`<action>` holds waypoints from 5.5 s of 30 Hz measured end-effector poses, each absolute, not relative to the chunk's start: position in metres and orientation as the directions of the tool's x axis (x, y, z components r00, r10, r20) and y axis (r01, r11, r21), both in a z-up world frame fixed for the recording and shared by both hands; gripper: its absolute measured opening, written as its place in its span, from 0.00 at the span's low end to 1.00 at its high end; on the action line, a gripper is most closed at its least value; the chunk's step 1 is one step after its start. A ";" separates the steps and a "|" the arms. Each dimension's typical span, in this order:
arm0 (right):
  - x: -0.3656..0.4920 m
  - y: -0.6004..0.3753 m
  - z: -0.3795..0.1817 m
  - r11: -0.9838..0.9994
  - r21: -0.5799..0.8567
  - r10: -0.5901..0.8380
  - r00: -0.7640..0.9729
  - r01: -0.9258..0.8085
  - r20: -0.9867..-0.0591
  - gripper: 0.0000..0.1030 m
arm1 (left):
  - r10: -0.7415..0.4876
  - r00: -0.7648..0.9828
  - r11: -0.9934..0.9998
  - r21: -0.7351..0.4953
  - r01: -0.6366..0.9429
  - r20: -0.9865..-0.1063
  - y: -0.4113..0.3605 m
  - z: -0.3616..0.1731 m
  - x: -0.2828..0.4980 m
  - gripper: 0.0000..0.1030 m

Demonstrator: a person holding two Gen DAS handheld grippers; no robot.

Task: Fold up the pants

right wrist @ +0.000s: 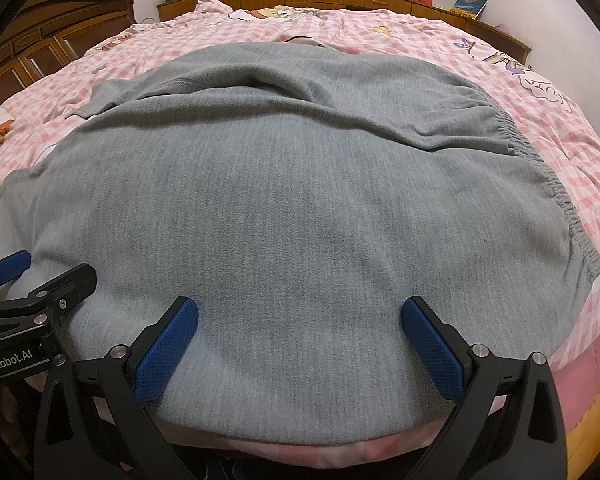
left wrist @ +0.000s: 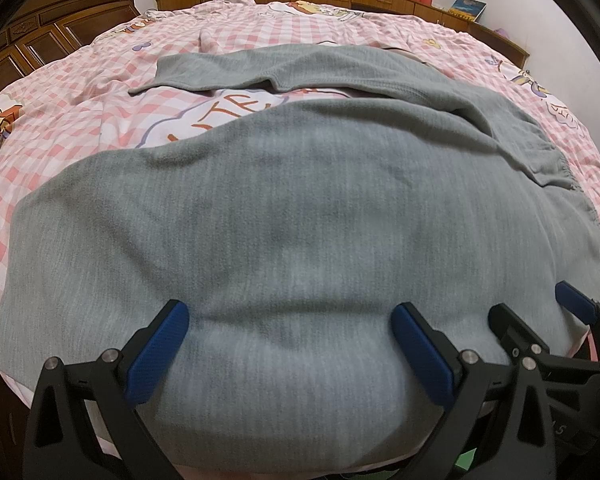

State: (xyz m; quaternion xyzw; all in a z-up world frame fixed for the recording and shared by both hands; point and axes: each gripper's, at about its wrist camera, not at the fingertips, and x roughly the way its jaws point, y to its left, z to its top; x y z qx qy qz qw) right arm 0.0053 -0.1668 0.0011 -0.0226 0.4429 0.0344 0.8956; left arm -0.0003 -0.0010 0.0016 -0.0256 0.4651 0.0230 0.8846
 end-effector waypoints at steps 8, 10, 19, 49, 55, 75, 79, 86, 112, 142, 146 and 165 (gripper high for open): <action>0.007 -0.172 0.005 0.994 0.009 0.074 0.589 -0.111 -0.805 1.00 | -0.020 0.554 0.999 -0.038 -0.022 -0.832 0.003 0.008 0.001 1.00; 0.009 -0.176 0.008 0.991 0.034 0.104 0.579 -0.130 -0.809 1.00 | -0.042 0.552 0.998 -0.060 -0.016 -0.833 0.008 0.013 0.002 1.00; 0.027 -0.214 0.043 0.987 0.113 0.159 0.608 -0.114 -0.778 0.95 | -0.014 0.612 0.997 -0.062 -0.056 -0.790 0.040 0.047 0.012 0.99; 0.208 -0.332 0.071 0.989 0.023 -0.065 0.580 0.143 -0.812 0.90 | 0.067 0.592 0.960 -0.108 -0.256 -0.803 0.192 0.068 0.244 1.00; 0.223 -0.353 0.068 0.981 -0.007 -0.119 0.572 0.194 -0.811 0.90 | 0.084 0.566 0.969 -0.064 -0.237 -0.820 0.199 0.053 0.281 1.00; 0.252 -0.346 0.043 0.993 0.022 -0.053 0.594 0.118 -0.802 0.29 | 0.042 0.606 0.999 0.017 -0.047 -0.794 0.160 0.049 0.280 0.10; 0.242 -0.336 0.060 0.997 -0.003 -0.052 0.646 0.077 -0.762 0.21 | 0.065 0.689 0.997 0.013 -0.080 -0.722 0.165 0.083 0.248 0.09; 0.245 -0.327 0.101 0.998 0.050 0.011 0.744 0.031 -0.668 0.21 | 0.144 0.802 0.984 -0.004 -0.180 -0.580 0.197 0.149 0.210 0.09; 0.300 -0.285 0.042 0.996 -0.078 -0.092 0.660 0.051 -0.746 0.47 | 0.289 0.552 0.935 0.106 -0.339 -0.782 0.264 0.061 0.231 0.73; 0.161 -0.272 0.059 0.997 0.072 0.038 0.685 0.021 -0.727 0.52 | 0.115 0.556 0.912 -0.134 -0.387 -0.824 0.266 0.073 0.161 0.04; 0.157 -0.255 0.065 0.997 0.071 0.078 0.683 -0.038 -0.726 0.52 | 0.201 0.514 0.912 -0.032 -0.408 -0.834 0.267 0.068 0.159 0.02; 0.133 -0.142 0.060 0.947 0.137 0.290 0.591 -0.289 -0.753 0.52 | -0.109 0.603 0.968 -0.221 -0.115 -0.790 0.149 0.082 0.173 0.46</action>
